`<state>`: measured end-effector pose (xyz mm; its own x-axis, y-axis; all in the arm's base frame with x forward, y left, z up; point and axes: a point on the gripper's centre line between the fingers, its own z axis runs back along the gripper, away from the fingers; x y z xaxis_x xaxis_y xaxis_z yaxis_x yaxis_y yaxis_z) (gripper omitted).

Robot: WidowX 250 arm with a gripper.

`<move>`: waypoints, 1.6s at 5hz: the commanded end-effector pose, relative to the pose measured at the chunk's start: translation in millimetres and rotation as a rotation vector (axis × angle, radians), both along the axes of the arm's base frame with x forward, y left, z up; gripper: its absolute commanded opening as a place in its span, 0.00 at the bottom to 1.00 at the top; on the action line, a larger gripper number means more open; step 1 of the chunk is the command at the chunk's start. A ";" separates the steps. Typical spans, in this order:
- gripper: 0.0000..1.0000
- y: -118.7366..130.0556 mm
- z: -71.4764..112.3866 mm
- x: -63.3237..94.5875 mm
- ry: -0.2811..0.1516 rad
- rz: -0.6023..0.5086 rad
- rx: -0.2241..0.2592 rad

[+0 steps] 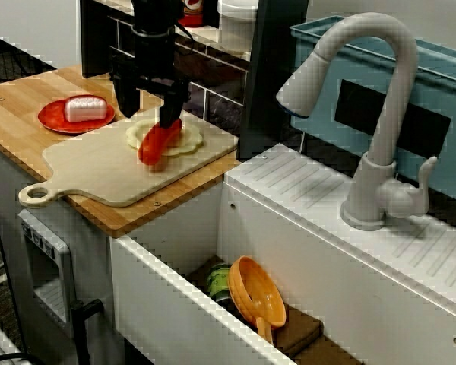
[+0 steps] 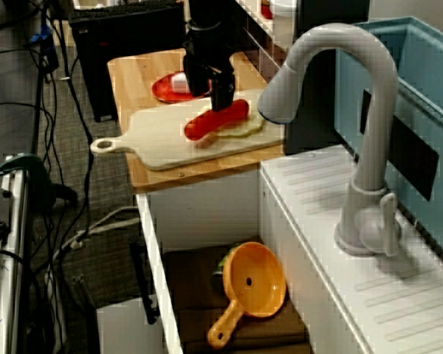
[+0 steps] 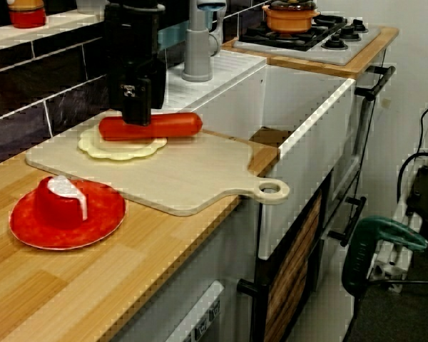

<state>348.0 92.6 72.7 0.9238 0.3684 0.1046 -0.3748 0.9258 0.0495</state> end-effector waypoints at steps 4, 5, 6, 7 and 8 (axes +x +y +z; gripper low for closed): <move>0.00 4.4 -0.9 7.8 -0.019 0.067 0.005; 0.00 11.8 0.9 11.2 -0.014 0.077 -0.005; 0.00 16.8 3.9 13.2 -0.009 0.087 -0.012; 0.00 21.8 10.4 13.5 -0.007 0.081 -0.018; 0.00 33.2 21.4 16.4 -0.003 0.089 -0.038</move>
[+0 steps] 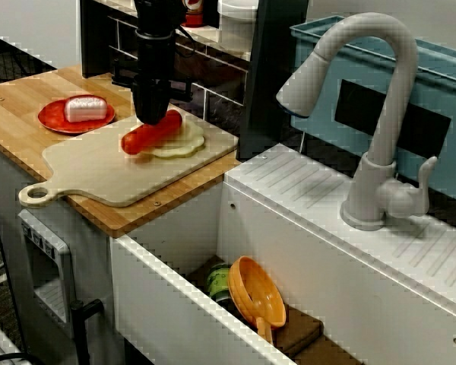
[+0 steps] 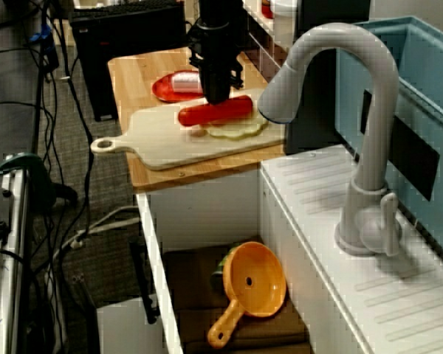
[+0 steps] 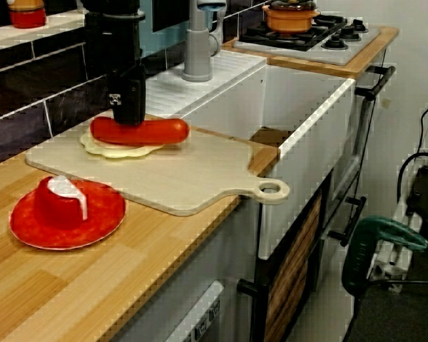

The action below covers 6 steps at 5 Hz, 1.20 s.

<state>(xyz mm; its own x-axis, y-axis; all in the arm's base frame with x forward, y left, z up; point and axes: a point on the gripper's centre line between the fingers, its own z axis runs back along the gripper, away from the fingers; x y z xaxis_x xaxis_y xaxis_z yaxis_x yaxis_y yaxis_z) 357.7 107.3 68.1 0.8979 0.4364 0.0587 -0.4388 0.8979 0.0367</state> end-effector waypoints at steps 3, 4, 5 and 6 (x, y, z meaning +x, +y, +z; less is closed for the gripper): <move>1.00 27.9 36.2 5.3 -0.037 0.001 -0.025; 1.00 26.3 35.7 7.5 -0.056 -0.020 -0.029; 1.00 19.6 34.8 5.5 -0.137 -0.093 -0.046; 1.00 12.1 31.0 3.1 -0.156 -0.108 -0.042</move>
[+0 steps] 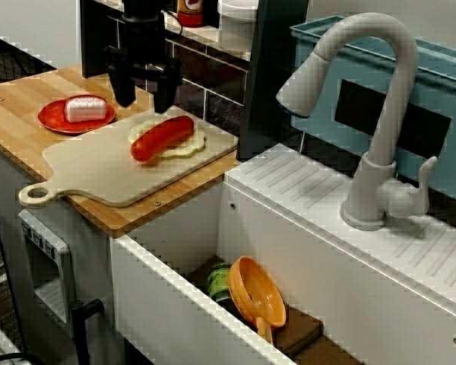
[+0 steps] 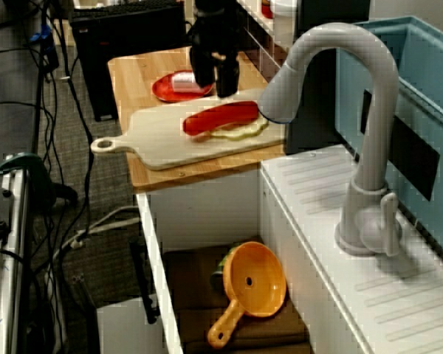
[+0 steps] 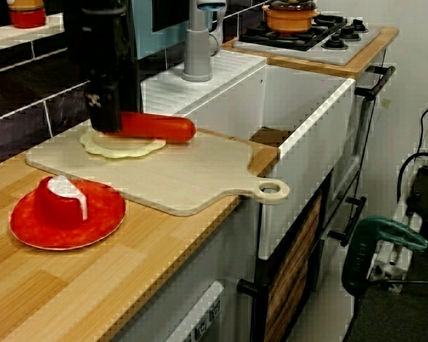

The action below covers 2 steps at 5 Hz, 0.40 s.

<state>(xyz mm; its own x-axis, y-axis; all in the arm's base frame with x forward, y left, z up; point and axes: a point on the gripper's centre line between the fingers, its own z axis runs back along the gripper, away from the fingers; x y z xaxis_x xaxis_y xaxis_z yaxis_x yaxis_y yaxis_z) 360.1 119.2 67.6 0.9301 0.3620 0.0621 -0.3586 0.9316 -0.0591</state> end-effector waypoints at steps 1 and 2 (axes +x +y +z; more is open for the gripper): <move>1.00 -7.0 26.2 -0.2 -0.120 -0.017 0.046; 1.00 -11.5 25.0 0.3 -0.121 -0.013 0.053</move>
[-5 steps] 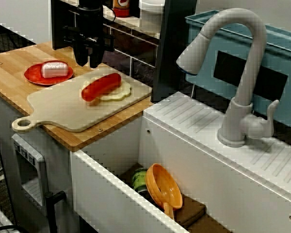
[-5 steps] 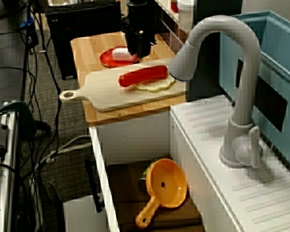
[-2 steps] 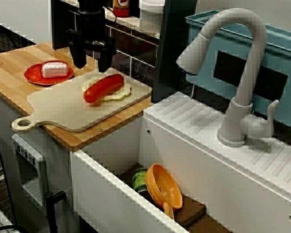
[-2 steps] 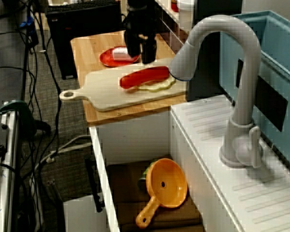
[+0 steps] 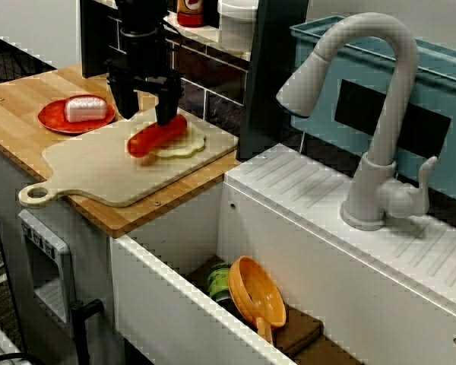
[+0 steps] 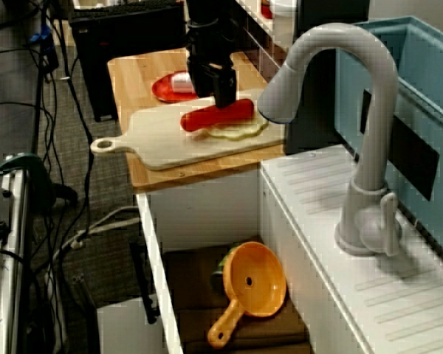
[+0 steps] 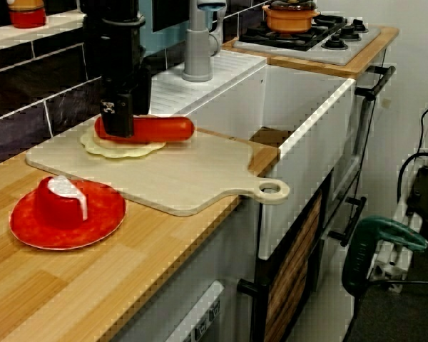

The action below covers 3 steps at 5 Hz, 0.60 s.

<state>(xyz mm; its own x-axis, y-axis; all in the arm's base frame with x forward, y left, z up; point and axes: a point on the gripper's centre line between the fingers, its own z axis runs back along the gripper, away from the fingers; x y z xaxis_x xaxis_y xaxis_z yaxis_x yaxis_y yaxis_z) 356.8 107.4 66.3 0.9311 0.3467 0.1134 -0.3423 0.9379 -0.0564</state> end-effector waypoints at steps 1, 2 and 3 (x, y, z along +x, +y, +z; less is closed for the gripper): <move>1.00 -1.4 24.7 3.8 -0.073 0.017 0.029; 1.00 -4.0 17.1 3.6 -0.068 0.029 0.038; 1.00 -6.6 7.1 5.1 -0.068 0.046 0.054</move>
